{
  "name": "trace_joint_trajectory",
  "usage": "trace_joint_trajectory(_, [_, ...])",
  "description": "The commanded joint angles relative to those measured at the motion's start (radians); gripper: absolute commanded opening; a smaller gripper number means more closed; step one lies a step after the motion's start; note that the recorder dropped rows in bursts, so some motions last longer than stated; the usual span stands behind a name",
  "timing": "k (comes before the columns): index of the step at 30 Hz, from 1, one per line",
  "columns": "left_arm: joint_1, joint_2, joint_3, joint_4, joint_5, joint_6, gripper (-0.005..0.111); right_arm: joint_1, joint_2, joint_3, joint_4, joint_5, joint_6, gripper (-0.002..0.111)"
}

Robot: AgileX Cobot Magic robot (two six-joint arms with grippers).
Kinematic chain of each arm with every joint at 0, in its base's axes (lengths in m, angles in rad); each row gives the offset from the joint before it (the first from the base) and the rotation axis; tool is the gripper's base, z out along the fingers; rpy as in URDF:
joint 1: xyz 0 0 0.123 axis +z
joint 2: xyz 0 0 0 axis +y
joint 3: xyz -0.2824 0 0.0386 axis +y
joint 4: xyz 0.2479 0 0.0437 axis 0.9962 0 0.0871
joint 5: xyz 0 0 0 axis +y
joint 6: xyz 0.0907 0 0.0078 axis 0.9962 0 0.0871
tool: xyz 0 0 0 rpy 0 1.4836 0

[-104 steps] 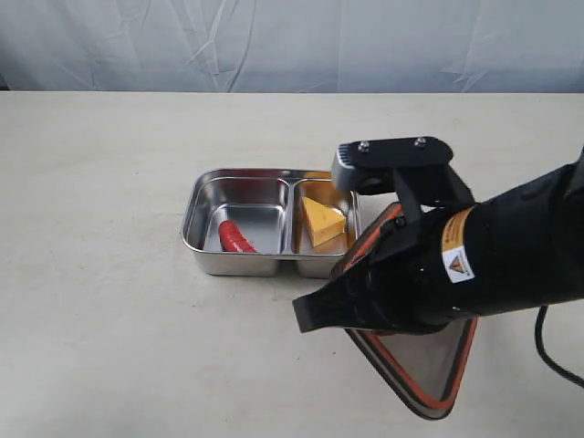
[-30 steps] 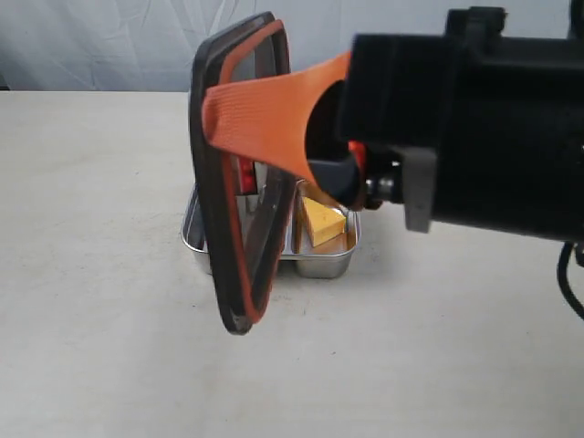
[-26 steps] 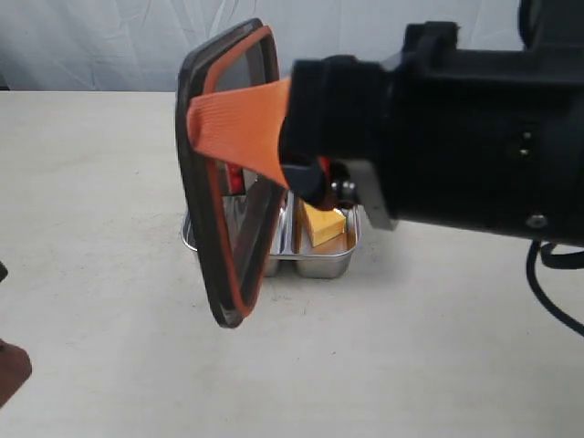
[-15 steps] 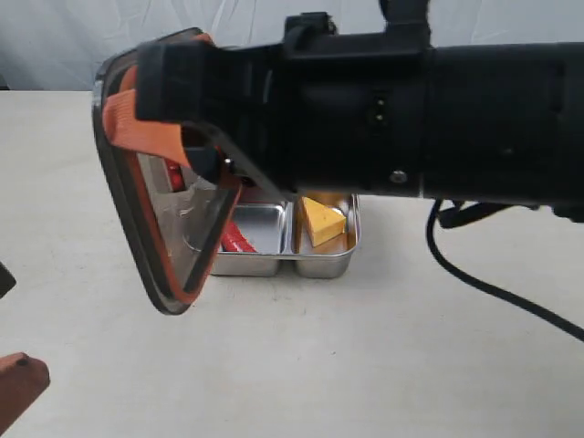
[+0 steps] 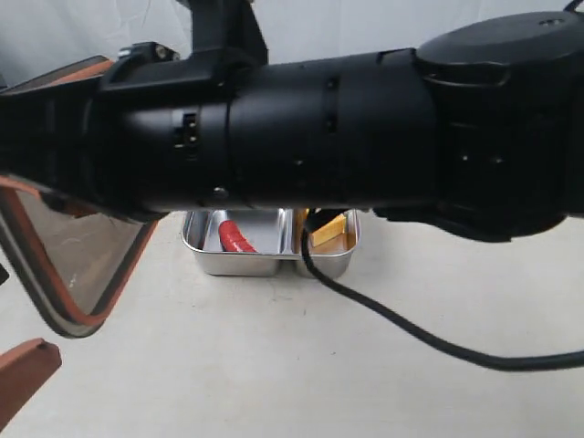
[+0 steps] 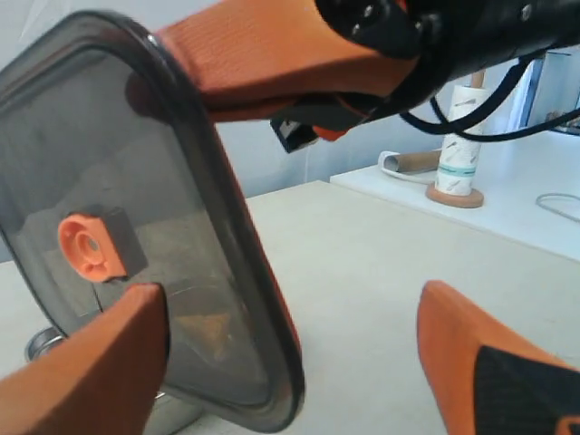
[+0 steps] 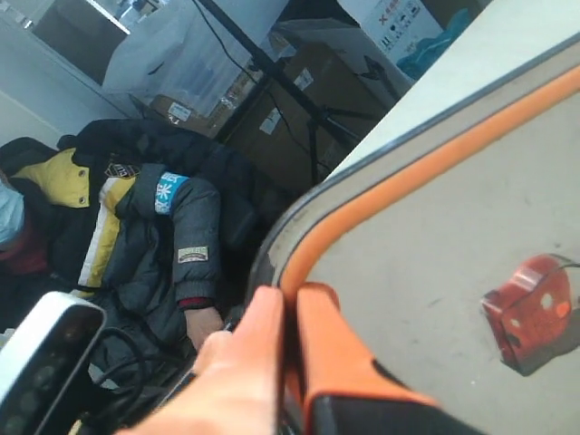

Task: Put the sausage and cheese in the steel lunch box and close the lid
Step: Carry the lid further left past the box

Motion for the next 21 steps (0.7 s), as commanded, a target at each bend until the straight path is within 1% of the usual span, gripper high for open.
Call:
trace_joint_trajectory(1, [-0.007, -0.002, -0.003, 0.017, -0.036, -0.01, 0.071, 0.067, -0.001, -0.036, 0.002, -0.07, -0.023, -0.001])
trace_joint_trajectory(4, [-0.007, -0.002, -0.003, 0.007, -0.074, -0.01, 0.07, 0.105, -0.001, -0.037, 0.002, -0.104, -0.023, -0.001])
trace_joint_trajectory(6, [-0.007, -0.002, -0.003, 0.007, -0.087, -0.006, 0.063, 0.13, -0.001, -0.037, 0.002, -0.113, -0.025, -0.001])
trace_joint_trajectory(10, [-0.007, -0.002, -0.003, 0.011, -0.08, -0.002, 0.041, 0.158, -0.001, -0.037, 0.002, -0.113, -0.025, -0.001])
trace_joint_trajectory(15, [-0.007, -0.002, -0.003, 0.011, -0.025, 0.008, 0.004, 0.176, -0.001, -0.037, 0.002, -0.075, -0.025, -0.001])
trace_joint_trajectory(16, [-0.007, -0.002, -0.003, 0.017, -0.015, 0.032, 0.0, 0.176, -0.001, -0.037, 0.002, -0.061, -0.025, -0.001])
trace_joint_trajectory(21, [-0.007, -0.002, -0.003, 0.06, 0.022, 0.161, 0.0, 0.176, -0.001, -0.037, -0.028, 0.008, -0.025, -0.001])
